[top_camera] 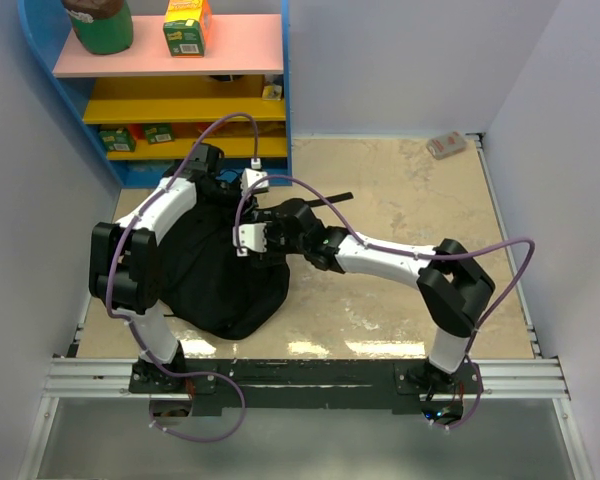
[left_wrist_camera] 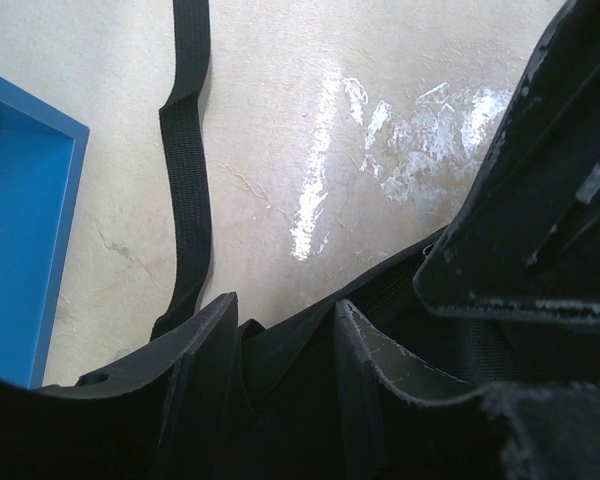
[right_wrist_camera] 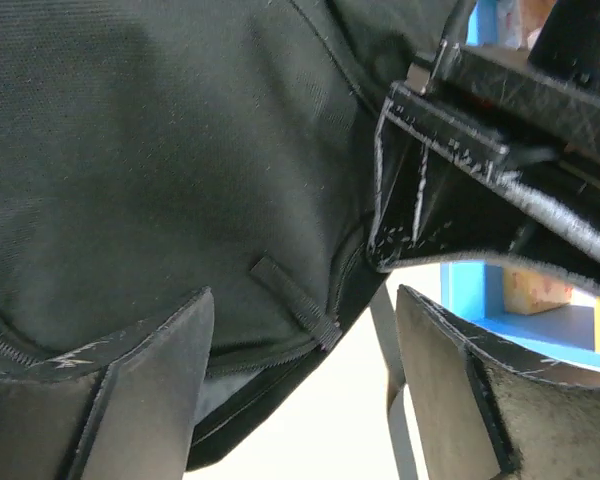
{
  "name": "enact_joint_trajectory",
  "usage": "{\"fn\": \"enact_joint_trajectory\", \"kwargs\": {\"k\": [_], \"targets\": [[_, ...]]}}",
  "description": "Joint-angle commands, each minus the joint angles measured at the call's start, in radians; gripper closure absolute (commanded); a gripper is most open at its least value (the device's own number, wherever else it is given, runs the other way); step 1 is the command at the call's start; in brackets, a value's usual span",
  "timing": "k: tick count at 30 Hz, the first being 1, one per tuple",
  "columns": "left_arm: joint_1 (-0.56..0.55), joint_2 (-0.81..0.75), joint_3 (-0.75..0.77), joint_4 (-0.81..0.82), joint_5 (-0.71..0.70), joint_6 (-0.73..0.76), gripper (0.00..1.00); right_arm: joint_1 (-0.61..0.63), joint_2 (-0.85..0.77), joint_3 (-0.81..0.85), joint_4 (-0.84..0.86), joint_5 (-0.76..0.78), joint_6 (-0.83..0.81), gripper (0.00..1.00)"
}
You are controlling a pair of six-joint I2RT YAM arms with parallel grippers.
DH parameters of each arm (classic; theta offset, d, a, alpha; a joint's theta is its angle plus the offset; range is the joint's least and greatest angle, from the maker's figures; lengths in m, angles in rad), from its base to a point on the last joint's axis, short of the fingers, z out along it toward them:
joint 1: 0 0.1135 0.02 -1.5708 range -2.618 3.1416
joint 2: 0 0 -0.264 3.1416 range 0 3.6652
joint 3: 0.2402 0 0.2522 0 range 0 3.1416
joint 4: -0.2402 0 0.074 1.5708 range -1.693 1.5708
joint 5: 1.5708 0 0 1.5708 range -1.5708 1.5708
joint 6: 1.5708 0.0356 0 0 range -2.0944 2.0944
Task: Pack the student bag
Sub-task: Zip the student bag at the center of the board.
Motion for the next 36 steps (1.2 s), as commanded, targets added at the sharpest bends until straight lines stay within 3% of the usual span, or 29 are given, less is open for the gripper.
{"fn": "enact_joint_trajectory", "kwargs": {"k": [1,5,8,9,11,20,23,29,33,36], "targets": [[-0.007,-0.043,0.003,0.046,0.026,-0.012,0.53,0.002,0.02,0.074,-0.007,0.012,-0.038,0.26],[-0.005,-0.049,-0.002,0.047,0.025,-0.015,0.52,0.004,0.049,0.111,-0.05,0.026,-0.049,0.32],[-0.007,-0.054,-0.005,0.052,0.023,-0.015,0.52,0.005,0.072,0.136,-0.096,0.031,-0.052,0.43],[-0.005,-0.054,-0.005,0.052,0.022,-0.017,0.52,0.005,0.075,0.145,-0.107,0.034,-0.052,0.53],[-0.005,-0.054,-0.005,0.054,0.017,-0.017,0.52,0.005,0.087,0.153,-0.128,0.045,-0.046,0.62],[-0.007,-0.051,-0.016,0.08,0.003,-0.035,0.52,0.004,0.052,0.134,-0.11,0.06,0.023,0.83],[-0.005,-0.051,-0.02,0.09,-0.004,-0.041,0.53,0.004,0.017,0.096,-0.081,0.057,0.037,0.88],[-0.005,-0.039,-0.032,0.109,-0.024,-0.046,0.57,0.004,-0.037,0.018,-0.024,0.043,0.082,0.88],[-0.008,-0.039,-0.037,0.112,-0.04,-0.041,0.7,0.002,-0.057,-0.007,-0.013,0.042,0.1,0.89],[-0.008,-0.043,-0.043,0.115,-0.052,-0.037,0.75,0.002,-0.063,-0.018,-0.01,0.04,0.108,0.95]]}}
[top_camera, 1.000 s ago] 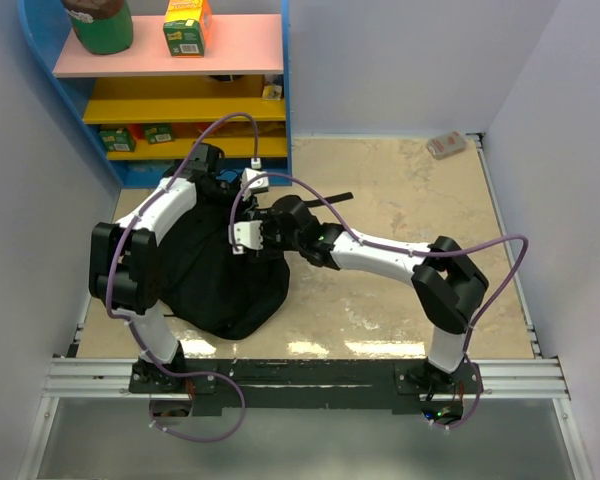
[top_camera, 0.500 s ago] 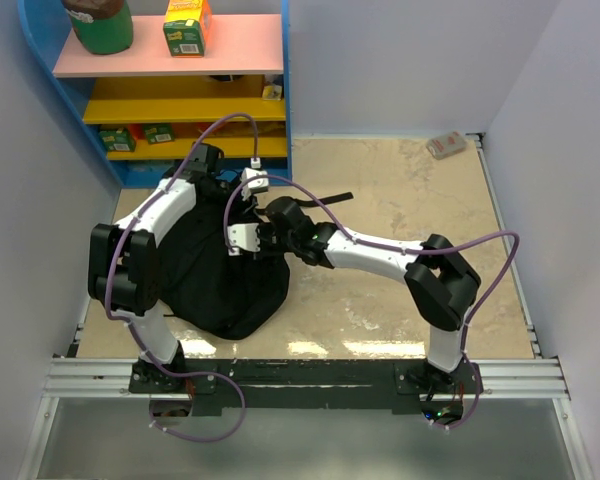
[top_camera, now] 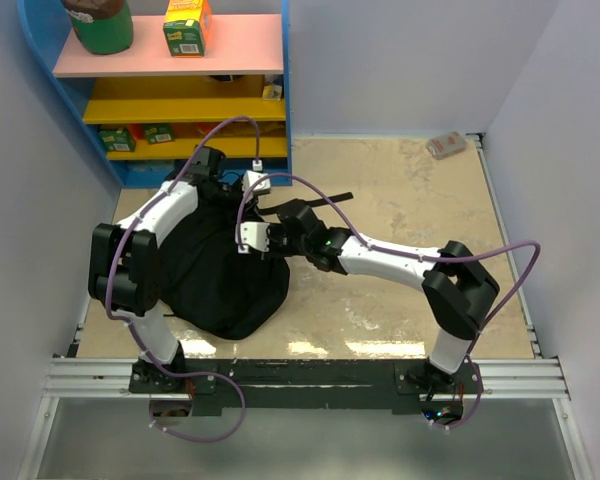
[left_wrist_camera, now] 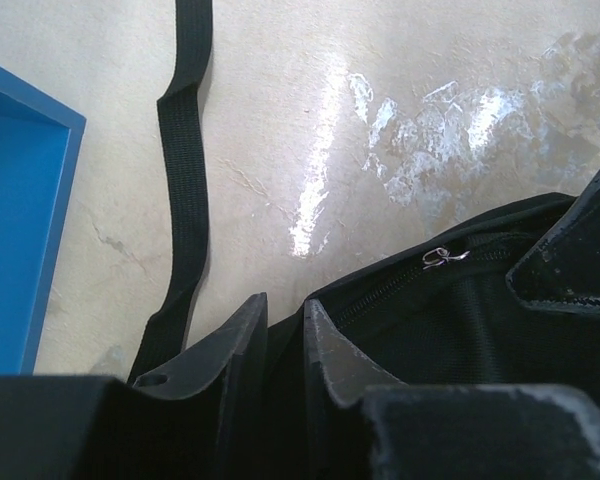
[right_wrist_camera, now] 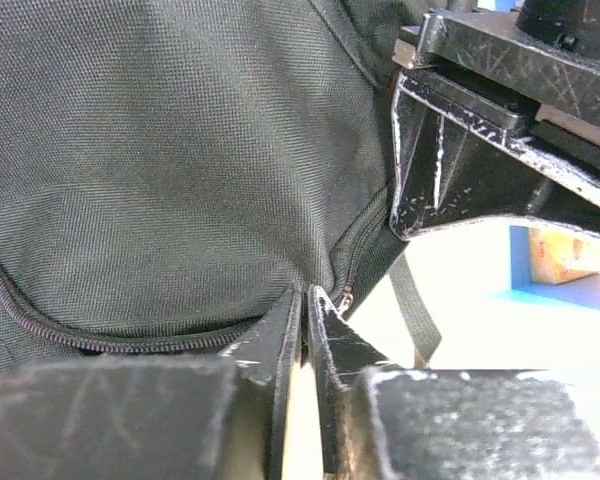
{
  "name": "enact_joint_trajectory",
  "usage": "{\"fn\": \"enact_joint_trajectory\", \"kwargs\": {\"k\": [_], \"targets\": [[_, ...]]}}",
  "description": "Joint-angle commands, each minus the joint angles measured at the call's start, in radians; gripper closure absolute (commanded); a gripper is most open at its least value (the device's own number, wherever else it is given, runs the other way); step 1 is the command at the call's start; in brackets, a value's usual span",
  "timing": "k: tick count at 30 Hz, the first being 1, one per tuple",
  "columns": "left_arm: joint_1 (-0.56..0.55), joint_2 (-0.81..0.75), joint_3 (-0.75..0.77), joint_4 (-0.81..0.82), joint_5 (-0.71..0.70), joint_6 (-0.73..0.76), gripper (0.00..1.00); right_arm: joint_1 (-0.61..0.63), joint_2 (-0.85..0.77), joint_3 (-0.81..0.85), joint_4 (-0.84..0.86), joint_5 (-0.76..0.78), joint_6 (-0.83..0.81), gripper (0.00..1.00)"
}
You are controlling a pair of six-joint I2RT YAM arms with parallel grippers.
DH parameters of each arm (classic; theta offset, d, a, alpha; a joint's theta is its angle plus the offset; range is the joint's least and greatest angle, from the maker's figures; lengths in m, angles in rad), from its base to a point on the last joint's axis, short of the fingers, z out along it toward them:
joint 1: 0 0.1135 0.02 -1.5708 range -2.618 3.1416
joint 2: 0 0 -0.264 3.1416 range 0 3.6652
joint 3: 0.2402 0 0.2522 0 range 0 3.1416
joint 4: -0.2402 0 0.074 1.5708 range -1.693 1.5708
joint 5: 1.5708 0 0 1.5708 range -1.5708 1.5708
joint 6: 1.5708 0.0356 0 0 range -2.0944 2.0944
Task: Pack the student bag
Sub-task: Zip the student bag at the center of the board.
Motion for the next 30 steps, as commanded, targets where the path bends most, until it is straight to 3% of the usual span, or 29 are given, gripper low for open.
{"fn": "enact_joint_trajectory", "kwargs": {"k": [1,9,15,24,30], "targets": [[-0.001,-0.031,-0.009,0.054,-0.02,0.013,0.77,-0.003,-0.046,-0.019,0.039,0.008,0.039,1.0],[0.001,-0.046,-0.018,0.05,-0.023,0.016,0.79,-0.018,-0.062,-0.036,0.082,-0.002,0.073,1.0],[-0.002,-0.046,-0.021,0.096,-0.023,-0.031,1.0,-0.068,-0.151,-0.109,0.214,-0.009,0.203,1.0],[-0.009,-0.038,-0.034,0.147,-0.069,-0.082,1.0,-0.087,-0.204,-0.21,0.312,-0.032,0.372,1.0],[-0.012,-0.031,-0.051,0.254,-0.192,-0.169,1.0,-0.087,-0.252,-0.272,0.361,-0.028,0.449,1.0]]}}
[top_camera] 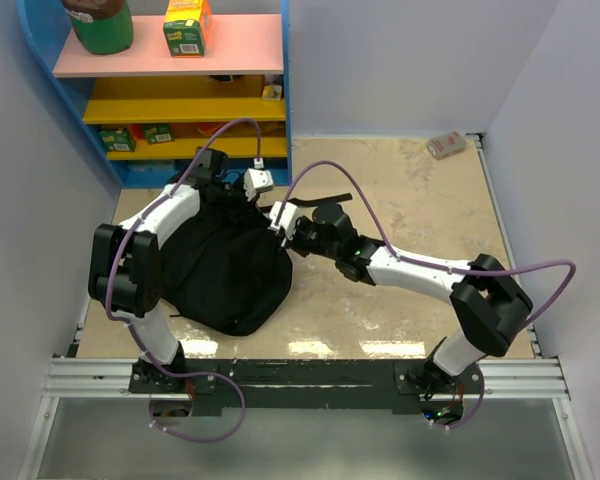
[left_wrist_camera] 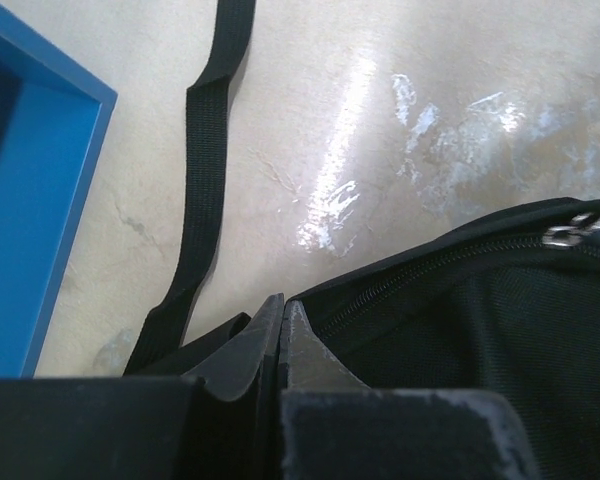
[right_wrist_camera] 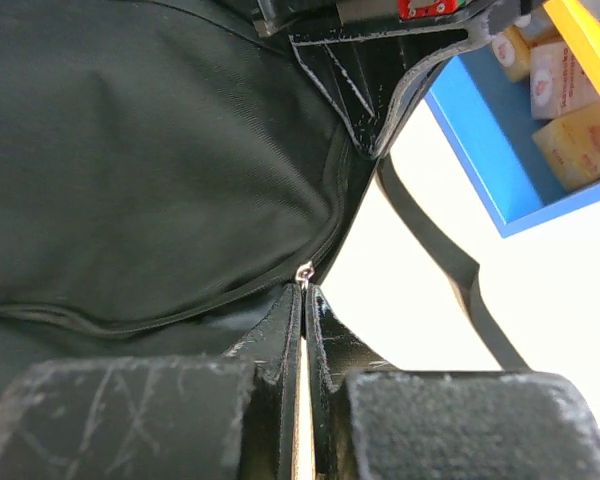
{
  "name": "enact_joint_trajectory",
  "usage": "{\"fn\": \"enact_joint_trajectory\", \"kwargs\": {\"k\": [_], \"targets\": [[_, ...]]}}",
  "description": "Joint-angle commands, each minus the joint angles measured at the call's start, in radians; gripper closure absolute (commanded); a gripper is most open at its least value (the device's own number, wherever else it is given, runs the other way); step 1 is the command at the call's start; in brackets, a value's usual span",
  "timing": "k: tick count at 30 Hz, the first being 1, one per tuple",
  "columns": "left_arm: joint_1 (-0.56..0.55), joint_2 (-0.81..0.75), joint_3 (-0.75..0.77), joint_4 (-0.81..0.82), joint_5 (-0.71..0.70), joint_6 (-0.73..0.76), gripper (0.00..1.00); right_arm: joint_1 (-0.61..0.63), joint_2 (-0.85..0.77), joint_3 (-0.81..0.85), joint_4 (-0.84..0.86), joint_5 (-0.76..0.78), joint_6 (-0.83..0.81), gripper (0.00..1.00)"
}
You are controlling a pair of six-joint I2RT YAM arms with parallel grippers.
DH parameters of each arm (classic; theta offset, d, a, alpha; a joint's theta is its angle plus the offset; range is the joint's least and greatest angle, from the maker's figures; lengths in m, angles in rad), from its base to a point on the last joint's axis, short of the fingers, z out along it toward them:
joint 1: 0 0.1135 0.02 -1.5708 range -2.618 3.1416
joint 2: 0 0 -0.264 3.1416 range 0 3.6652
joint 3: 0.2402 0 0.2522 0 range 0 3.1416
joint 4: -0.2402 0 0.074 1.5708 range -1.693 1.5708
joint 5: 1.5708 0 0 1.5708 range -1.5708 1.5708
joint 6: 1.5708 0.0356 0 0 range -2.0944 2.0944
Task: Pack the student bag
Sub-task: Zip the student bag at the center of the board.
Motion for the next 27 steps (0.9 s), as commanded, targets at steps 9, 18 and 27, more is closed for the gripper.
{"fn": "enact_joint_trajectory", "kwargs": {"k": [9,18,27], "targets": [[0.007,0.027,-0.032,0.232,-0.372,-0.135,1.0,-0.006,-0.139,-0.051,0.044,0.029,0.15,1.0],[0.048,-0.08,-0.119,0.166,-0.426,-0.135,1.0,-0.009,-0.161,-0.075,-0.025,0.186,0.188,1.0],[0.127,-0.274,-0.21,-0.038,-0.314,-0.073,1.0,-0.085,-0.12,0.009,-0.017,0.255,0.24,1.0]]}}
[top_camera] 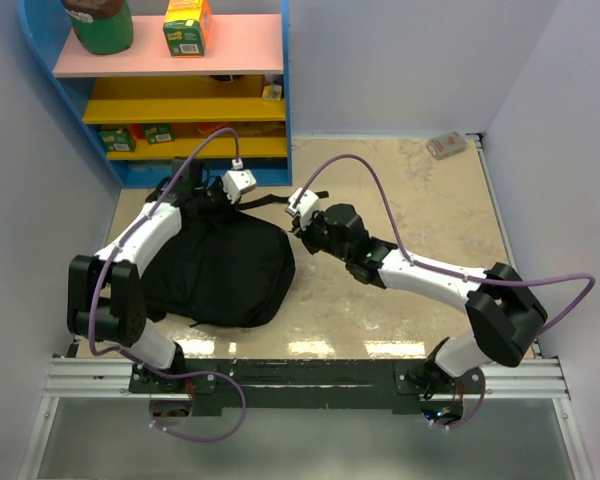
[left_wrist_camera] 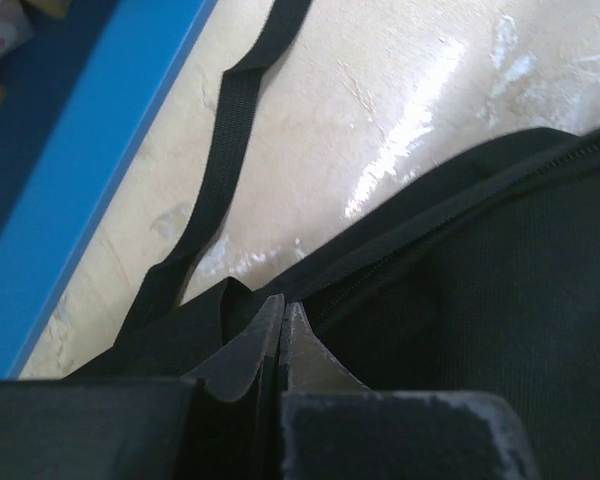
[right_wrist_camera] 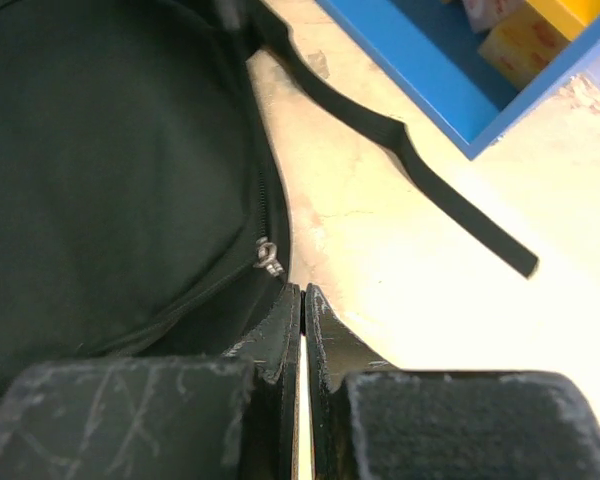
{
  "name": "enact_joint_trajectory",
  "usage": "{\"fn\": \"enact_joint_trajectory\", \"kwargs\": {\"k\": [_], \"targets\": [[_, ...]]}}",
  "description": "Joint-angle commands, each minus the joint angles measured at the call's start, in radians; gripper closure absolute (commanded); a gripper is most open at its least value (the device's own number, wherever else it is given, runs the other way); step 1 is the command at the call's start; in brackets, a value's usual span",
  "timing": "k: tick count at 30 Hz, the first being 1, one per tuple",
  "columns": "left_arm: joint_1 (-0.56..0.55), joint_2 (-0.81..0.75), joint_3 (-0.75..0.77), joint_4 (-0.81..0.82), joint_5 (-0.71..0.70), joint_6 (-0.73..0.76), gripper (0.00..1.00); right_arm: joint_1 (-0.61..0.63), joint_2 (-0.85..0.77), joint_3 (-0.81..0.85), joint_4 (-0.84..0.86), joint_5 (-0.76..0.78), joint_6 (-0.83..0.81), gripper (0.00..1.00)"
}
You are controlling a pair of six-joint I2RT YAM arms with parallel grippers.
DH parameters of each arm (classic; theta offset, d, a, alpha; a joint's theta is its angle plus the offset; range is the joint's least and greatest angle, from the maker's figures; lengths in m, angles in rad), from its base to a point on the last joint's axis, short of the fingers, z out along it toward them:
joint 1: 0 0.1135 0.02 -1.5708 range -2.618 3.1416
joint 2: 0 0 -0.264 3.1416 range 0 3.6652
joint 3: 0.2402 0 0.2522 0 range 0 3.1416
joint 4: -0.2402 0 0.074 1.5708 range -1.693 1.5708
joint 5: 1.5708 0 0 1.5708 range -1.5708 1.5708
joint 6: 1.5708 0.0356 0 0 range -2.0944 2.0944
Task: Pack the student bag
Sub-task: Zip the student bag at the center of the board, then adjust the student bag at the center of the board.
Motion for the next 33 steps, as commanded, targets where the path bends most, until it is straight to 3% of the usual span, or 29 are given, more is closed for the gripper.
{"fn": "enact_joint_trajectory", "kwargs": {"k": [1,4,5,7,8,9,12,18,23,33], "targets": [[0.074,-0.112,-0.052,-0.168,-0.061,0.061,1.0,-0.071,0.012,0.106,-0.012,0.091,0.035,1.0],[0.074,-0.169,-0.068,-0.223,-0.049,0.057,1.0,-0.097,0.069,0.226,-0.03,0.033,0.038,1.0],[0.074,-0.18,-0.06,-0.226,-0.061,0.055,0.93,-0.096,0.101,0.254,-0.036,0.012,0.039,1.0],[0.074,-0.203,-0.036,-0.22,-0.067,0.032,0.73,-0.093,0.123,0.32,-0.05,-0.051,0.068,1.0],[0.074,-0.206,0.008,-0.217,-0.06,0.026,0.48,-0.082,0.133,0.327,-0.053,-0.065,0.082,1.0],[0.072,-0.207,0.032,-0.211,-0.047,0.005,0.38,-0.071,0.132,0.32,-0.04,-0.074,0.1,1.0],[0.059,-0.171,0.136,-0.189,0.058,-0.034,0.24,-0.018,0.127,0.268,-0.006,-0.094,0.126,1.0],[-0.055,-0.013,0.213,-0.076,0.218,-0.08,0.21,0.083,0.117,0.147,0.083,-0.113,0.252,1.0],[-0.116,0.09,0.218,-0.082,0.18,-0.057,0.28,0.12,0.111,0.097,0.115,-0.088,0.329,1.0],[-0.115,-0.113,0.057,-0.03,0.132,-0.098,0.32,0.117,0.052,0.041,0.117,-0.053,0.314,1.0]]}}
